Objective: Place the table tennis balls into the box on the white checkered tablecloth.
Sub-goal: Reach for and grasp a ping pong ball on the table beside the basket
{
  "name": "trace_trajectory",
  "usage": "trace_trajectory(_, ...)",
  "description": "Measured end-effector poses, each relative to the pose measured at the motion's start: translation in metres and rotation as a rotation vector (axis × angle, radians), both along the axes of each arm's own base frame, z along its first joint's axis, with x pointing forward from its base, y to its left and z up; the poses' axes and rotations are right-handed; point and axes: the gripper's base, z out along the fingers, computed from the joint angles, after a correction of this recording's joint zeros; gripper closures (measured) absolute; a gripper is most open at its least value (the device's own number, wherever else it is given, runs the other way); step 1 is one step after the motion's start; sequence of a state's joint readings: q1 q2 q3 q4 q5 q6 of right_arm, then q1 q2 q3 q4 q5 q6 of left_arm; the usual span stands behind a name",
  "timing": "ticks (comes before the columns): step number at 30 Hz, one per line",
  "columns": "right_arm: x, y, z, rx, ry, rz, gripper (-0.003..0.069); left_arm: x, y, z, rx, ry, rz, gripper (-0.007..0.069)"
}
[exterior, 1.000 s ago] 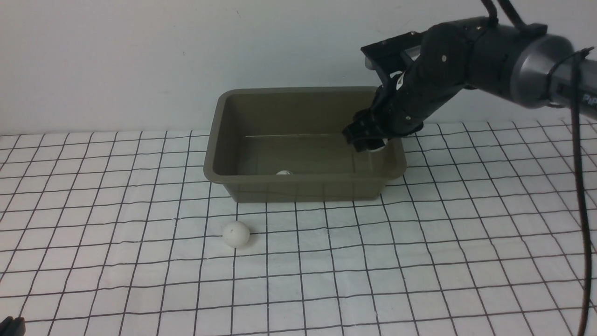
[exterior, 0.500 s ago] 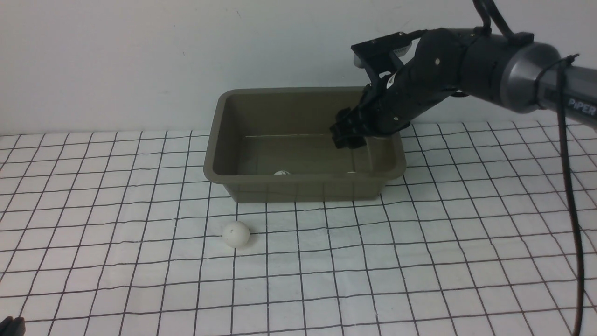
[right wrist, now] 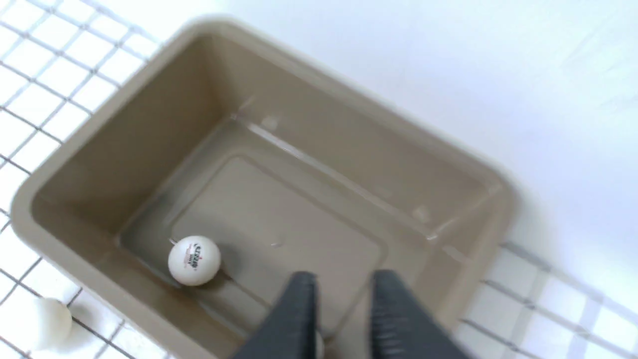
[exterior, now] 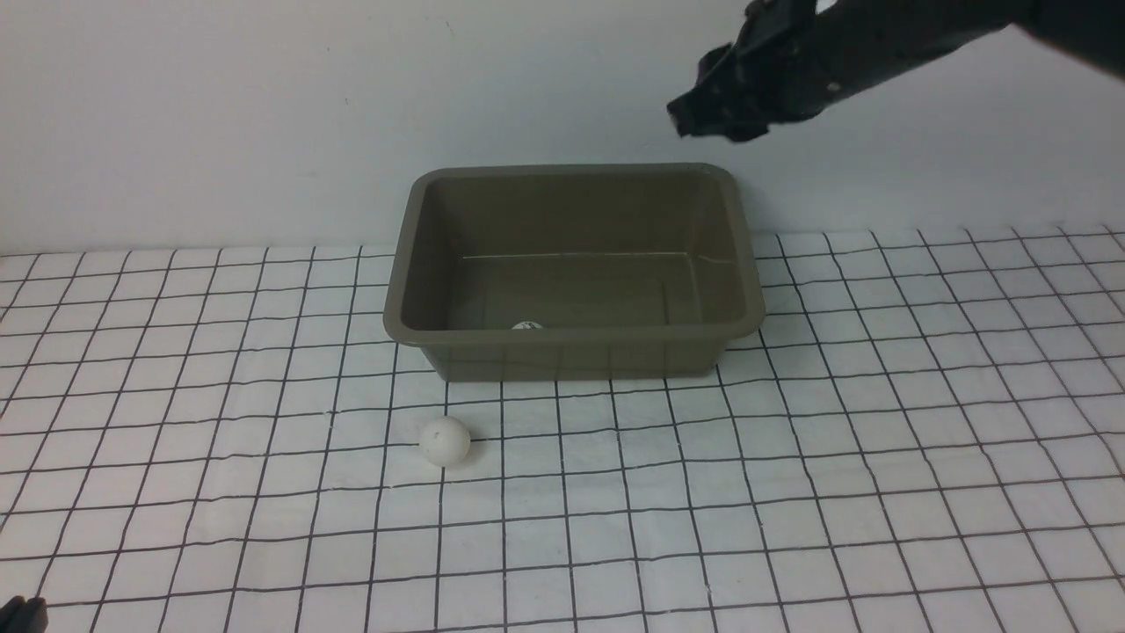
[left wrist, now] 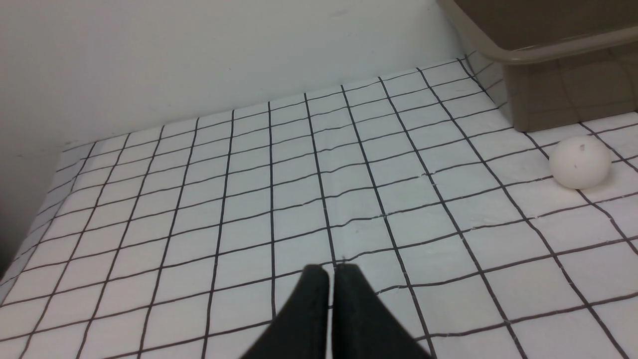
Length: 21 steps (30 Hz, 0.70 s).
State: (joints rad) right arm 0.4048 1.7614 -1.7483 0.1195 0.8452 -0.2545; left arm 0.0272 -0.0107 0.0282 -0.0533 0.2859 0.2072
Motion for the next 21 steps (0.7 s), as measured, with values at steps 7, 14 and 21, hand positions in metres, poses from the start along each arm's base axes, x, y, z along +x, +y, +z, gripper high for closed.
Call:
trace_trajectory(7, -0.035, -0.025, 0.033, -0.153, 0.001, -0.013, 0.0672, 0.000, 0.000, 0.000, 0.000, 0.000, 0.000, 0.0629)
trace_trajectory(14, -0.060, -0.039, 0.045, -0.219, 0.078, -0.021, 0.0673, 0.000, -0.006, 0.001, -0.381, -0.007, 0.011, 0.0629)
trace_trajectory(21, -0.098, -0.053, 0.062, -0.193, 0.071, -0.017, 0.0675, 0.001, -0.010, 0.009, -0.695, -0.064, 0.014, 0.0629)
